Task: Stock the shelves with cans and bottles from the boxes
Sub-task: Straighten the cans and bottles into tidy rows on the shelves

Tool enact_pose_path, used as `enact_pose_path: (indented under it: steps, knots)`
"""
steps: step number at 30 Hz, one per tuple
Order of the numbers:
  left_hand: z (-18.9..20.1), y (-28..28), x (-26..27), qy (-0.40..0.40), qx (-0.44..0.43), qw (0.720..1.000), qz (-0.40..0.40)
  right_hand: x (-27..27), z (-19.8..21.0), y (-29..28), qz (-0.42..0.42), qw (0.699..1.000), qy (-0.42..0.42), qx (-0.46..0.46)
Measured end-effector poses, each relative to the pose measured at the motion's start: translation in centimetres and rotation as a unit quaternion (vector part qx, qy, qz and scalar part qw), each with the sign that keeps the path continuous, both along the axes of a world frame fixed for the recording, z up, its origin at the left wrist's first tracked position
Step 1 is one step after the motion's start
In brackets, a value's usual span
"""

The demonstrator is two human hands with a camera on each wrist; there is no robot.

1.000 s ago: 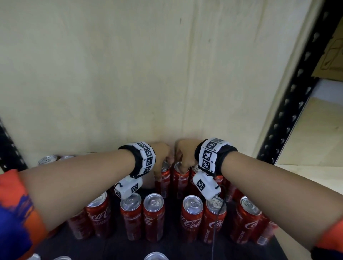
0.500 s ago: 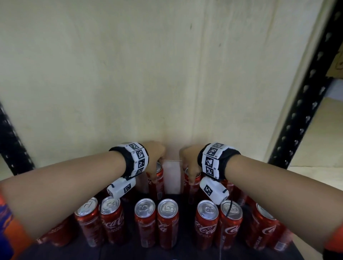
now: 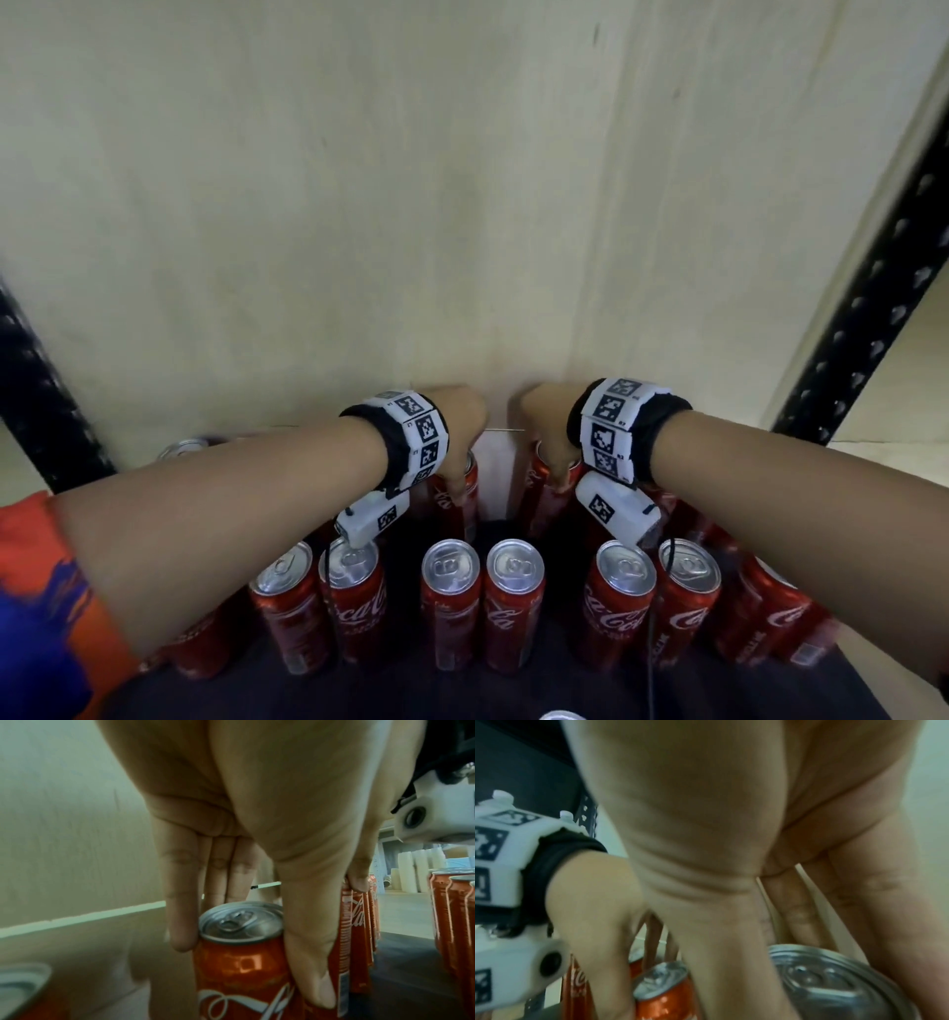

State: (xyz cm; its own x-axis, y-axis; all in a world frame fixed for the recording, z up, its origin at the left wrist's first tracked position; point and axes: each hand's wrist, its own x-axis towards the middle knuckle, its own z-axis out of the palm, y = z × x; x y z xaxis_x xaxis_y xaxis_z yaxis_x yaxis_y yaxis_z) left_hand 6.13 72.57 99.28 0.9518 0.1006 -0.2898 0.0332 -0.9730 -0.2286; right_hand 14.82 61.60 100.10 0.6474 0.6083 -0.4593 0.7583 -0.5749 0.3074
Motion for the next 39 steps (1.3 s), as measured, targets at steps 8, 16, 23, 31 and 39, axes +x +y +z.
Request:
enact_pose_path:
  steps: [8, 16, 23, 31, 39]
  knots:
    - [-0.4, 0.5, -0.1, -0.032, -0.048, 0.998, 0.019, -2.1, 0.9, 1.7, 0.029, 0.995, 0.037, 0.084]
    - [-0.9, 2.2, -0.8, -0.055, -0.090, 0.994, 0.019, -2.2, 0.0, 2.2, 0.050, 0.994, 0.011, 0.100]
    - [-0.9, 2.2, -0.9, -0.067, -0.094, 0.993, 0.039, -2.5, 0.1, 1.5, 0.049, 0.989, 0.031, 0.135]
    - [-1.0, 2.1, -1.1, -0.064, -0.083, 0.994, 0.041, -1.8, 0.2, 0.8, 0.049, 0.986, 0.019, 0.157]
    - [0.7, 0.8, -0.9, -0.011, -0.041, 0.995, 0.091, -2.0, 0.4, 0.6, 0.047, 0.988, 0.011, 0.144]
